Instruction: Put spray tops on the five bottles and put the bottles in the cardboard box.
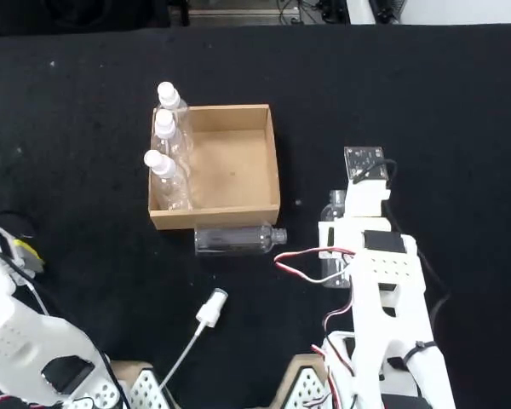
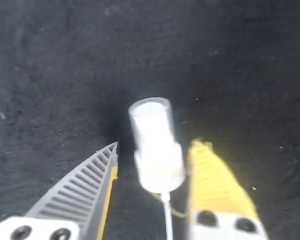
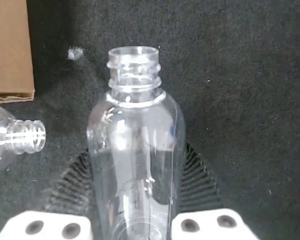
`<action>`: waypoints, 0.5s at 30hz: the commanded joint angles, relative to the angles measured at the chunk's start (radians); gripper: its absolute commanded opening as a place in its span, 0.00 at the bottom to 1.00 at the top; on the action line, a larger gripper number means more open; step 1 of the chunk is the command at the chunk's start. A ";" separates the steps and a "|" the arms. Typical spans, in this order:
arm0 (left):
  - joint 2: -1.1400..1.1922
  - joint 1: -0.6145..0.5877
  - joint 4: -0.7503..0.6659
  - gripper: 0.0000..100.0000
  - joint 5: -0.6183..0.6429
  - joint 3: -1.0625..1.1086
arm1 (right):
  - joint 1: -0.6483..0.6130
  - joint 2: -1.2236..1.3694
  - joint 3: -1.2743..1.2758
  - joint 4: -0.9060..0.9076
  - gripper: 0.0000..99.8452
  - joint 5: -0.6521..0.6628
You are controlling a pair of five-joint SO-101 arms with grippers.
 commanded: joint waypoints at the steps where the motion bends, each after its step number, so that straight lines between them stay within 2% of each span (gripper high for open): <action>1: 0.002 0.010 -0.003 0.13 0.072 -0.059 | 0.025 -0.045 -0.008 -0.020 0.01 0.000; 9: -0.003 0.077 0.146 0.12 0.104 -0.131 | 0.025 -0.045 -0.008 -0.020 0.01 -0.002; 15: -0.146 0.085 0.279 0.12 0.106 -0.239 | 0.025 -0.045 -0.008 -0.020 0.01 -0.005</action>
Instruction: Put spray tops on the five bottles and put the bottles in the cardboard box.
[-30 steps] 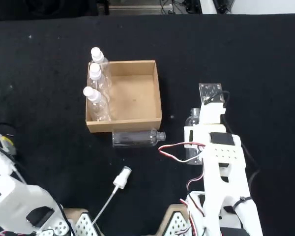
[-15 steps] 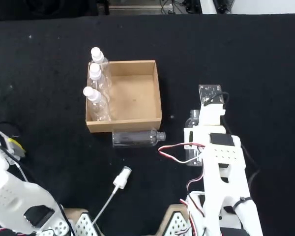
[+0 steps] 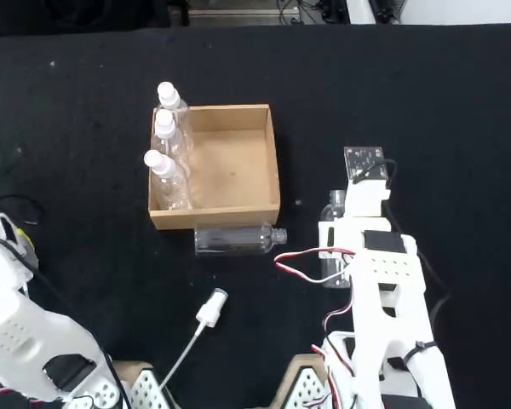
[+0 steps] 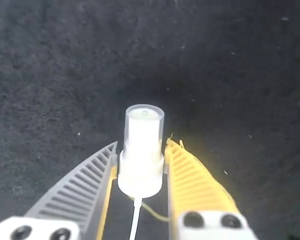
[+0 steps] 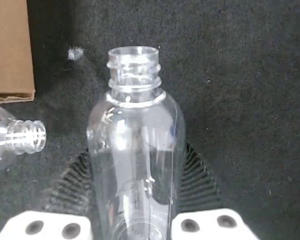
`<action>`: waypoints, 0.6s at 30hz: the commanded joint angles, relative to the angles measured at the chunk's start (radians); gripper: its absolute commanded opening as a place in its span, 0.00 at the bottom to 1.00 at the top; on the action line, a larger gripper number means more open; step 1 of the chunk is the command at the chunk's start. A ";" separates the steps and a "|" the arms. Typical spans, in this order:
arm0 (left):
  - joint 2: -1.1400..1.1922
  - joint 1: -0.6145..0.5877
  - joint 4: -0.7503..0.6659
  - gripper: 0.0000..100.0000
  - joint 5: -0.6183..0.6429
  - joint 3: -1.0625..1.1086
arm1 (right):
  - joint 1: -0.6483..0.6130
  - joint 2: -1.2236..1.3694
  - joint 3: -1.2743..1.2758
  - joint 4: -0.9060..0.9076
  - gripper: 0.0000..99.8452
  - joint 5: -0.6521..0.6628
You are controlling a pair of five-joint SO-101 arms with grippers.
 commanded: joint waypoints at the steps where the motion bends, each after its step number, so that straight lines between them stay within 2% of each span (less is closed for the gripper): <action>1: -0.158 0.015 0.101 0.12 0.008 -0.107 | 0.025 -0.045 -0.008 -0.020 0.01 -0.005; 4: -0.290 0.016 0.175 0.12 0.008 -0.131 | 0.025 -0.045 -0.008 -0.020 0.01 -0.006; 7: -0.430 0.027 0.180 0.12 0.008 -0.130 | 0.018 -0.047 -0.024 -0.020 0.01 -0.008; 11: -0.597 0.119 0.060 0.12 0.008 -0.137 | -0.049 -0.047 -0.107 0.009 0.01 -0.008; 15: -0.786 0.254 -0.025 0.12 0.012 -0.189 | -0.055 -0.047 -0.231 0.078 0.01 -0.008; 18: -0.914 0.344 -0.095 0.12 0.106 -0.228 | -0.057 -0.047 -0.334 0.126 0.01 -0.006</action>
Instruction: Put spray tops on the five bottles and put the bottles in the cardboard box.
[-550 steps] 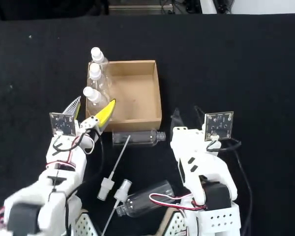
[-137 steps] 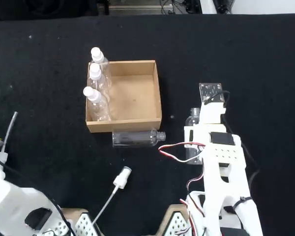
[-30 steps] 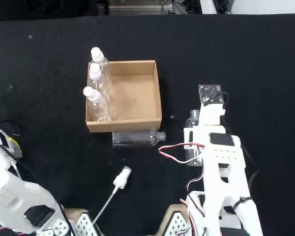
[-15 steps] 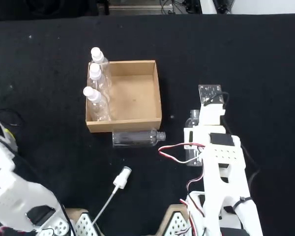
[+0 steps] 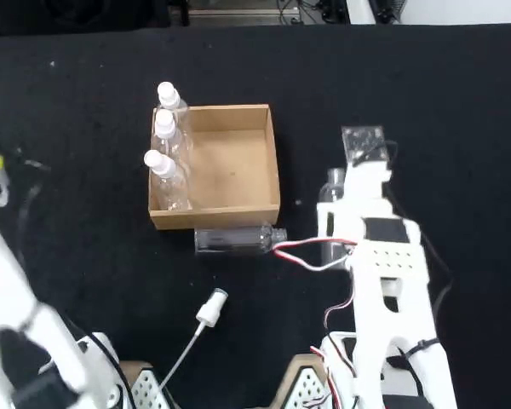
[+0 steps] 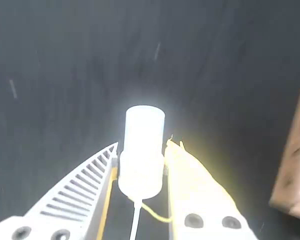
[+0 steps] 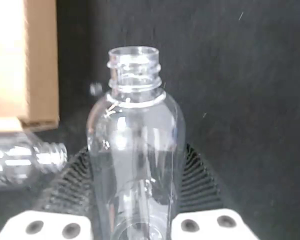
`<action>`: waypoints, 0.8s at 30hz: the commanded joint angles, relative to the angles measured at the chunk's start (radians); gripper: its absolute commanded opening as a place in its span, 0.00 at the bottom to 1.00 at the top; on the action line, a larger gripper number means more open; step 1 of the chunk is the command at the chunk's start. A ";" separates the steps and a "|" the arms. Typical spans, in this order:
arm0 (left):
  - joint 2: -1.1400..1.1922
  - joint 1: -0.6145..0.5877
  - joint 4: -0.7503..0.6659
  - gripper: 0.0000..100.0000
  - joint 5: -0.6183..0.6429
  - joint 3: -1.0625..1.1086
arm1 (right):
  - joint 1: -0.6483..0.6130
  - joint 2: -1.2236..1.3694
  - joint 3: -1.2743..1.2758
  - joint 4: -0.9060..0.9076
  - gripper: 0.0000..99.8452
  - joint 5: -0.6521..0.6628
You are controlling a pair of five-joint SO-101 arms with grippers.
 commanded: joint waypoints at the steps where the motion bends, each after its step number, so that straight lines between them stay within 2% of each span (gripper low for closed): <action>1: -0.186 0.110 -0.103 0.12 0.121 -0.084 | -0.028 -0.048 -0.168 0.068 0.01 -0.006; 5: -0.313 0.199 -0.199 0.12 0.275 -0.047 | -0.091 -0.122 -0.200 0.080 0.01 -0.008; 12: -0.476 0.404 -0.497 0.12 0.397 0.170 | -0.272 -0.378 -0.193 0.052 0.01 -0.008; 17: -0.594 0.550 -0.692 0.12 0.411 0.320 | -0.405 -0.515 -0.147 -0.005 0.01 -0.008; 24: -0.778 0.710 -0.816 0.12 0.407 0.479 | -0.525 -0.694 0.036 -0.078 0.01 -0.008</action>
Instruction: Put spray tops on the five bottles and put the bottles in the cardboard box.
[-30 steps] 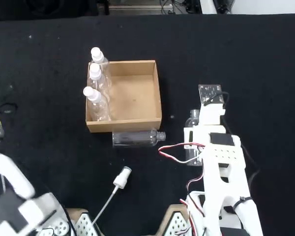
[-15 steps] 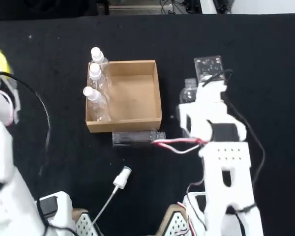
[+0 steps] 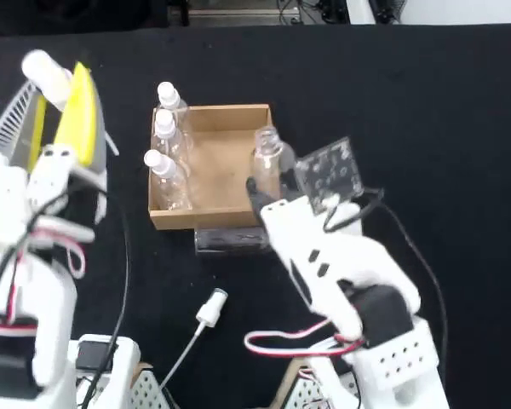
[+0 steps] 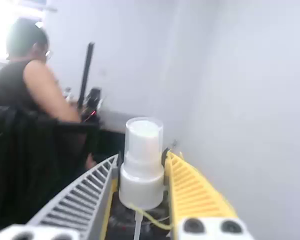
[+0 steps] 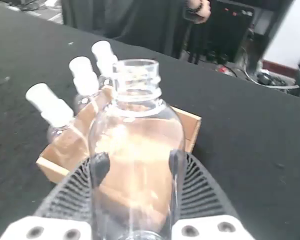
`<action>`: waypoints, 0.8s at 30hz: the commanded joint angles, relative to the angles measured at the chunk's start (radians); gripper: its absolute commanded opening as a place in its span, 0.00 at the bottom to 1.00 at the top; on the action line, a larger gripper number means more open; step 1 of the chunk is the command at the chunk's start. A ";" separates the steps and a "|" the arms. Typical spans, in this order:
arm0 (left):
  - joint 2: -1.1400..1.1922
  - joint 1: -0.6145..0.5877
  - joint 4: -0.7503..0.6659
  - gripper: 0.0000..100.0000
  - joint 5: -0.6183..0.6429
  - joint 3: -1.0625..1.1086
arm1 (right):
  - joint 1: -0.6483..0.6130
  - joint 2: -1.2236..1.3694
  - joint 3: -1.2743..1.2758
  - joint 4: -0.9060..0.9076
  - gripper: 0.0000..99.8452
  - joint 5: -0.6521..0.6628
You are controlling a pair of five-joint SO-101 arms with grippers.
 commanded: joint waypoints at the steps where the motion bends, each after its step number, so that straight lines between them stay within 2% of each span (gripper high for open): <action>1: -0.072 0.104 -0.091 0.12 0.005 0.044 | -0.080 -0.119 0.065 -0.069 0.01 -0.008; 6: -0.101 0.205 -0.193 0.12 0.005 0.133 | -0.172 -0.219 0.206 -0.160 0.01 -0.008; 14: -0.110 0.381 -0.394 0.13 0.003 0.266 | -0.176 -0.262 0.275 -0.199 0.01 -0.006; 20: -0.110 0.472 -0.420 0.13 0.003 0.318 | -0.176 -0.262 0.275 -0.198 0.01 -0.006; 24: -0.101 0.479 -0.420 0.12 0.003 0.320 | -0.176 -0.262 0.275 -0.196 0.01 -0.006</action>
